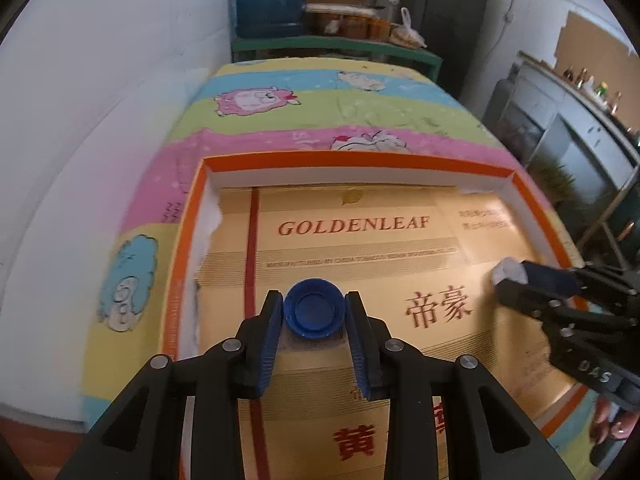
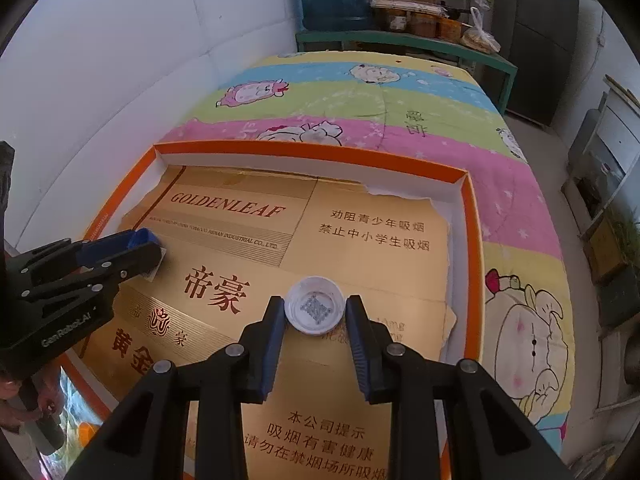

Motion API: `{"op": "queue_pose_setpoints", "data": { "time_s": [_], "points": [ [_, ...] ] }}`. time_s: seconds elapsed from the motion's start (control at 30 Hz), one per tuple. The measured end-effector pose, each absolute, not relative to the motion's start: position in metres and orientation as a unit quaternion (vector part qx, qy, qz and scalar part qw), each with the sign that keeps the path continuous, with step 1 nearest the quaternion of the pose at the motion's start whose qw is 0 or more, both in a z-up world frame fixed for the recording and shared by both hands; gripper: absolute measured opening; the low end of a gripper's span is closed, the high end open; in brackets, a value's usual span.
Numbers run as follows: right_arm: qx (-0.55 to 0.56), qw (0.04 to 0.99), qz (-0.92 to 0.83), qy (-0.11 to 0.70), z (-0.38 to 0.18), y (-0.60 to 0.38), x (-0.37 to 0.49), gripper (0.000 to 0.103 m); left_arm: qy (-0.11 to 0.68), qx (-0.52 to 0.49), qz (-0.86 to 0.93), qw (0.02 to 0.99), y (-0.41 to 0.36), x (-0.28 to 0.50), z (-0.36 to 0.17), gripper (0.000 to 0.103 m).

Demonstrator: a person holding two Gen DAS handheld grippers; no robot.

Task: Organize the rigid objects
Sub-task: 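Open both grippers to drop the caps inside the tray, then move both grippers back toward the remaining objects on the quilt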

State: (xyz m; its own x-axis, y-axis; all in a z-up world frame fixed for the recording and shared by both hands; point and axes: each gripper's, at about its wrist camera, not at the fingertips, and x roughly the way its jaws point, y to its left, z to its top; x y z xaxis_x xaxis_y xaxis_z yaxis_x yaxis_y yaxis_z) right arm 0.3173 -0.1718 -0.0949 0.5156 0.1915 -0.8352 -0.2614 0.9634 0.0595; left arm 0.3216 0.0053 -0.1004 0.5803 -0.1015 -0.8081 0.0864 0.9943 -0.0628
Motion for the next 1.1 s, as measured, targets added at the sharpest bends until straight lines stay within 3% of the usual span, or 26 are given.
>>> {"op": "queue_pose_setpoints", "data": {
  "time_s": [0.07,0.1,0.13,0.27,0.6,1.1],
  "points": [
    [-0.034,0.871,0.126,0.473,-0.093,-0.174,0.315,0.031,0.455,-0.018,-0.056,0.888,0.007,0.319,-0.098,0.051],
    [-0.031,0.872,0.123,0.472,-0.091,-0.175,0.313,0.032,0.451,-0.023,-0.056,0.891,0.008,0.318,-0.096,0.069],
    [-0.030,0.873,0.122,0.471,-0.090,-0.175,0.311,0.033,0.440,-0.026,-0.053,0.896,0.009,0.315,-0.092,0.076],
    [-0.018,0.875,0.120,0.468,-0.082,-0.179,0.304,0.057,0.400,-0.030,-0.048,0.915,0.011,0.300,-0.071,0.076],
    [0.008,0.883,0.110,0.455,-0.059,-0.183,0.274,0.058,0.333,-0.068,-0.075,0.937,0.017,0.248,-0.021,0.076],
    [0.009,0.903,0.118,0.414,-0.029,-0.168,0.196,0.058,0.330,-0.033,-0.093,0.939,0.011,0.171,0.006,0.076]
  ]
}}
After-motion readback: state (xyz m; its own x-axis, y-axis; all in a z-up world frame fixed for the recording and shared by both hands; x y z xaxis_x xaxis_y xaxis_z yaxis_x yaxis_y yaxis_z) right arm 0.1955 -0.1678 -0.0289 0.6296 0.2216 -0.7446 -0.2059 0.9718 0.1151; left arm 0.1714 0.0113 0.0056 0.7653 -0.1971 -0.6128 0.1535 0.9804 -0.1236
